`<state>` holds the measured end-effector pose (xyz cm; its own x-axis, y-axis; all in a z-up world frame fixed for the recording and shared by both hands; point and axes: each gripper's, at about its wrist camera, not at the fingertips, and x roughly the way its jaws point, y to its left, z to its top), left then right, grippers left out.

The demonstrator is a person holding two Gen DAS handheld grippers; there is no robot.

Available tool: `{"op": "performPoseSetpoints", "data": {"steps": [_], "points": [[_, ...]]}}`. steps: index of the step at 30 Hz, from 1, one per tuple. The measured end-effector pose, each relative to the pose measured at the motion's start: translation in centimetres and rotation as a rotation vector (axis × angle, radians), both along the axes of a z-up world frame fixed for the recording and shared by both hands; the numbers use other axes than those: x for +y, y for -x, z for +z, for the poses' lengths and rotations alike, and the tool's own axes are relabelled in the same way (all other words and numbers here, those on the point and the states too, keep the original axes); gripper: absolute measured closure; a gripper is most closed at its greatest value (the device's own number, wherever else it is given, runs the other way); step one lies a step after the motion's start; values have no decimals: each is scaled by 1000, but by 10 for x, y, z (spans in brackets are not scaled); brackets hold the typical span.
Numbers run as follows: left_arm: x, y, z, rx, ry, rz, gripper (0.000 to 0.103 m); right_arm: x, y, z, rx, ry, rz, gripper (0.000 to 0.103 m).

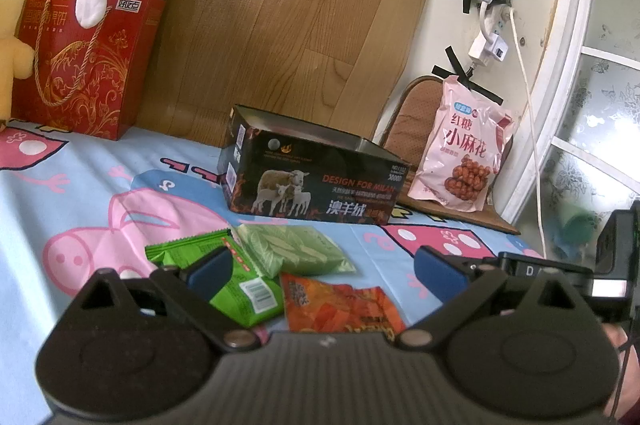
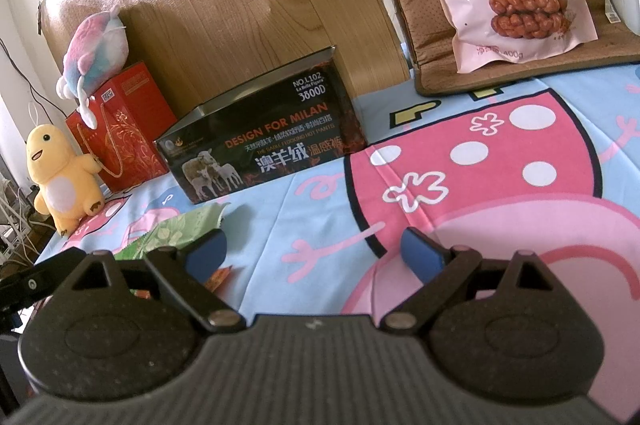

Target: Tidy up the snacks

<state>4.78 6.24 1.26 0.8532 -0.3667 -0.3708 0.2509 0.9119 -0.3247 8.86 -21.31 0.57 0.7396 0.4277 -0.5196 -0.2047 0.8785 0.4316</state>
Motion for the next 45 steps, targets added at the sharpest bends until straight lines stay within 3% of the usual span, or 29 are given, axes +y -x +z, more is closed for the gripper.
{"op": "performPoseSetpoints", "data": {"steps": [17, 20, 25, 28, 34, 37, 40, 45], "points": [[1, 0, 0, 2, 10, 0, 3, 1, 0, 0, -4, 6, 14, 8], [4, -1, 0, 13, 29, 6, 3, 4, 1, 1, -9, 17, 35, 14], [13, -6, -3, 40, 84, 24, 3, 14, 3, 2, -23, 53, 102, 33], [20, -8, -4, 51, 117, 32, 3, 20, 6, 3, -26, 51, 148, 37], [22, -6, -5, 42, 134, 34, 3, 39, 18, 5, 2, -3, 326, 36], [24, -5, -5, 38, 150, 39, 3, 61, 31, 8, -14, 69, 443, 31], [29, -6, -6, 44, 176, 47, 3, 72, 39, 8, -39, 115, 469, 20], [35, -6, -8, 51, 210, 58, 3, 70, 39, 12, -43, 120, 444, 20]]}}
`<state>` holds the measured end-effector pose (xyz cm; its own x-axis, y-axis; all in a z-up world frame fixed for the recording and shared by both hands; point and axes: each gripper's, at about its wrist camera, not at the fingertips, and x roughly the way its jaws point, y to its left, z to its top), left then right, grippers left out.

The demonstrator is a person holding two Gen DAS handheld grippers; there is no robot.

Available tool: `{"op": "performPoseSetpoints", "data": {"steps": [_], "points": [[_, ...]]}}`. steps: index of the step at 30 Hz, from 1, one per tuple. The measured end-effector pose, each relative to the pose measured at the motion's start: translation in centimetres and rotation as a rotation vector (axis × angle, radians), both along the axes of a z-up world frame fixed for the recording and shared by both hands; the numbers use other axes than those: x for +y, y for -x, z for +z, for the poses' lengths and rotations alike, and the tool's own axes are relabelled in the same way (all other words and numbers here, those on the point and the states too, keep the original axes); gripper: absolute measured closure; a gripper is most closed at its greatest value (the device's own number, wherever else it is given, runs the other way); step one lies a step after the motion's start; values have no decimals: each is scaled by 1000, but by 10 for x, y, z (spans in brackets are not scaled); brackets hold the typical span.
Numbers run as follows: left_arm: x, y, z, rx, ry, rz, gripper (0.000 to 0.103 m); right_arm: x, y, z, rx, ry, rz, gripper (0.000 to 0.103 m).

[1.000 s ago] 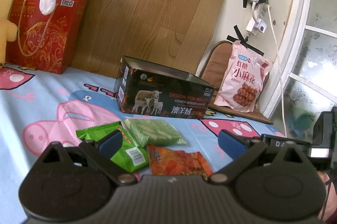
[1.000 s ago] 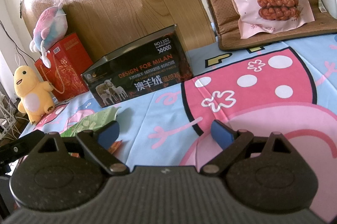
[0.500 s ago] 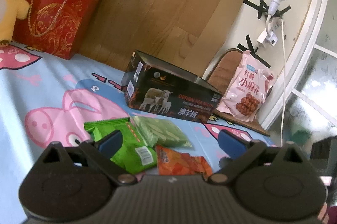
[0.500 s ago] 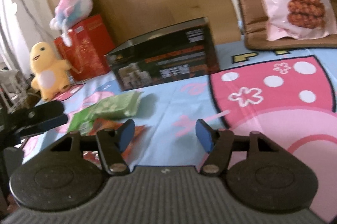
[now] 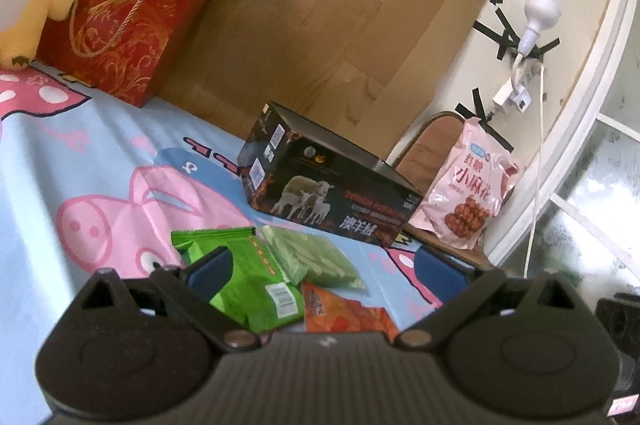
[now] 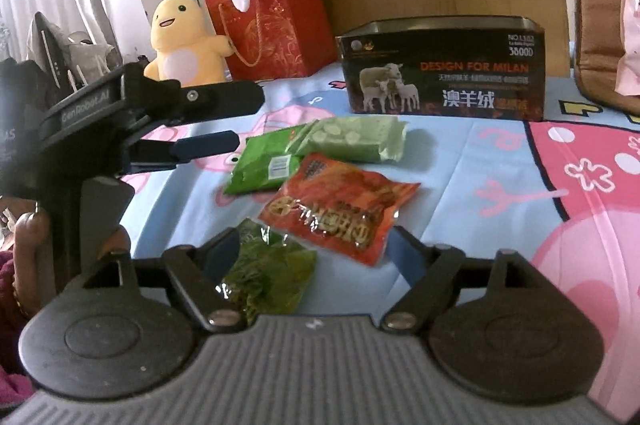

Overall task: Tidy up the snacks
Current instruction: 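Move the right gripper to the dark green seaweed packet and grasp it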

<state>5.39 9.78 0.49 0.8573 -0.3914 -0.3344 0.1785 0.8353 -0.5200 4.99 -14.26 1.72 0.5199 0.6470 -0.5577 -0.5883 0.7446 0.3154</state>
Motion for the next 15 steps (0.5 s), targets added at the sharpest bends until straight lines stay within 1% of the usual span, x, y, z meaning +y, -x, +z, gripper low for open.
{"op": "performPoseSetpoints", "data": {"steps": [2, 5, 8, 9, 15], "points": [[0, 0, 0, 0, 2, 2, 3, -1, 4, 4, -19, -3, -9, 20], [0, 0, 0, -3, 0, 0, 3, 3, 12, 8, -47, 9, 28, 20], [0, 1, 0, -3, -1, 0, 3, 10, 16, 6, -24, 25, 87, 18], [0, 1, 0, -3, -1, 1, 3, 13, 17, 4, -12, 33, 97, 15], [1, 0, 0, 0, 5, 2, 3, 21, 17, -1, -8, 67, 107, 13]]}}
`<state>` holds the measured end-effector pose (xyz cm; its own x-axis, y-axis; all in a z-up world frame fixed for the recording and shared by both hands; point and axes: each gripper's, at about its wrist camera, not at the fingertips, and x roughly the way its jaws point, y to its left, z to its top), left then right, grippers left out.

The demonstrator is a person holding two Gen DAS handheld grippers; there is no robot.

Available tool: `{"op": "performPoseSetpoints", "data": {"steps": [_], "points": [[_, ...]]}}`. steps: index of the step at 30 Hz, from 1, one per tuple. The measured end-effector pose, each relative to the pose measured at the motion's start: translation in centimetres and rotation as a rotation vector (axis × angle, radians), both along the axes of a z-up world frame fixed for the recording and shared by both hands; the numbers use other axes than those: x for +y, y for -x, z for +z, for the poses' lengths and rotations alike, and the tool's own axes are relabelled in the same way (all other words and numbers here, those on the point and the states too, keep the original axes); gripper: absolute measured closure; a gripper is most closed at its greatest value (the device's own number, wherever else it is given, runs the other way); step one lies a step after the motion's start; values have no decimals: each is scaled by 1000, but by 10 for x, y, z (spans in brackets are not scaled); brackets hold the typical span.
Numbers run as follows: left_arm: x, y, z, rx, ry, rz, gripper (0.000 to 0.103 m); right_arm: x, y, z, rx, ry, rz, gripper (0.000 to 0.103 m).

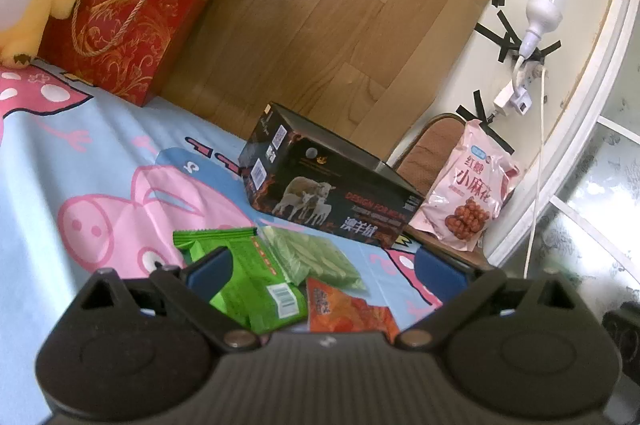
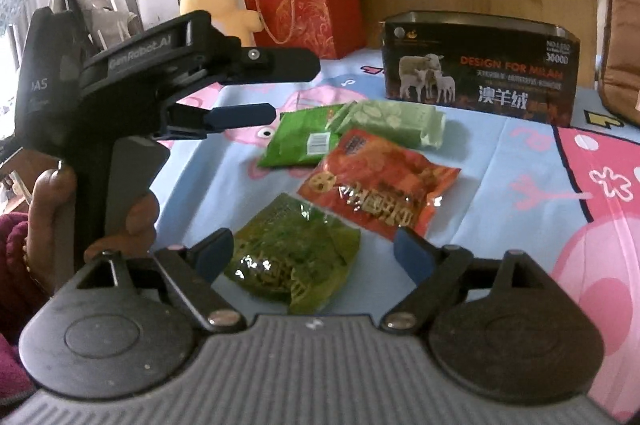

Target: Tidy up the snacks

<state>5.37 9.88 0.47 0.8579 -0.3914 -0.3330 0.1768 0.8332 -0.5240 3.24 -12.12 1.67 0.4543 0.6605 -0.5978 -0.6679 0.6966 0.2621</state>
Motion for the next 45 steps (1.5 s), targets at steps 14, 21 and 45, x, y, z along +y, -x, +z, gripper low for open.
{"op": "performPoseSetpoints", "data": {"steps": [14, 21, 45], "points": [[10, 1, 1, 7, 34, 4, 3, -10, 6, 8, -37, -16, -28, 14], [45, 14, 16, 27, 64, 45, 5, -34, -8, 18, -95, 10, -97, 20], [-11, -27, -26, 229, 159, -173, 55, -64, -74, -33, 356, -379, -207, 82]]}}
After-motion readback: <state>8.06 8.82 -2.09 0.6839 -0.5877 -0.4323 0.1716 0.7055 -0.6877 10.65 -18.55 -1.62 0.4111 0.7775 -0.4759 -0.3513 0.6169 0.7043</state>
